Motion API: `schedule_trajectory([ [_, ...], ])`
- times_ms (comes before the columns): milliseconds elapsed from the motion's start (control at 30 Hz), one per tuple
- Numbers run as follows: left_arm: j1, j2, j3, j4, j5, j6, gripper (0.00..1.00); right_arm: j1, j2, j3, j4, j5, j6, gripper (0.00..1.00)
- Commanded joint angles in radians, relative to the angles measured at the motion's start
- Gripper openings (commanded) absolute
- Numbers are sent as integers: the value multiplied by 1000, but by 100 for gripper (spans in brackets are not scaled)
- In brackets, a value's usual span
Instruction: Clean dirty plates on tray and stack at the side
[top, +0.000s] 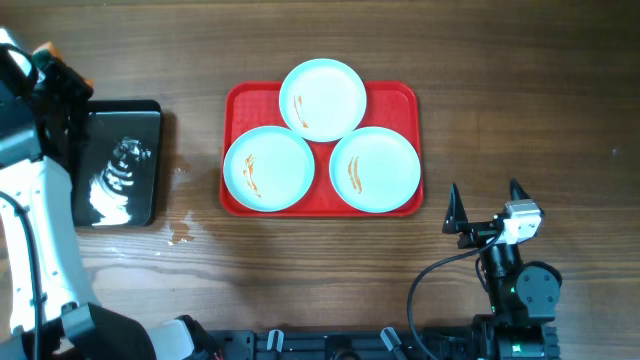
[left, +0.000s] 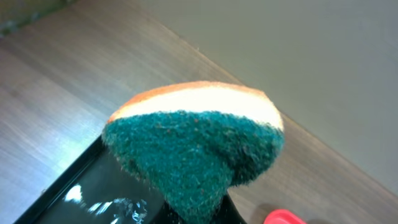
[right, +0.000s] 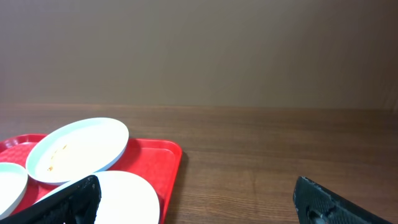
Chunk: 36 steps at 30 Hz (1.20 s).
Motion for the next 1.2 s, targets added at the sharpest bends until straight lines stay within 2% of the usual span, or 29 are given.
schedule_trajectory([
  [0, -17, 200, -98, -6, 14, -6, 4, -6, -6, -1, 3, 14, -13, 100],
  [100, -16, 212, -80, -25, 131, -6, 4, -6, -6, -1, 3, 14, -13, 100],
  [233, -18, 99, -25, -58, 261, -42, 4, -6, -6, -1, 3, 14, -12, 100],
  [400, -39, -87, 5, -54, 248, -82, 4, -6, -6, -1, 3, 14, -13, 100],
  [533, -107, -119, 4, -164, 237, -82, 4, -6, -6, -1, 3, 14, -13, 100],
  [700, -288, -59, 2, -317, 243, -87, 4, -6, -6, -1, 3, 14, -13, 100],
  [867, -531, 20, 2, -325, 229, -146, 4, -6, -6, -1, 3, 14, -13, 100],
  [900, -565, 35, 2, -318, 211, -147, 4, -6, -6, -1, 3, 14, -13, 100],
  [967, -676, 105, 2, -308, 77, -169, 4, -6, -6, -1, 3, 14, -13, 100],
  [1167, -760, 243, 2, -302, 55, -221, 4, -6, -6, -1, 9, 8, -4, 100],
])
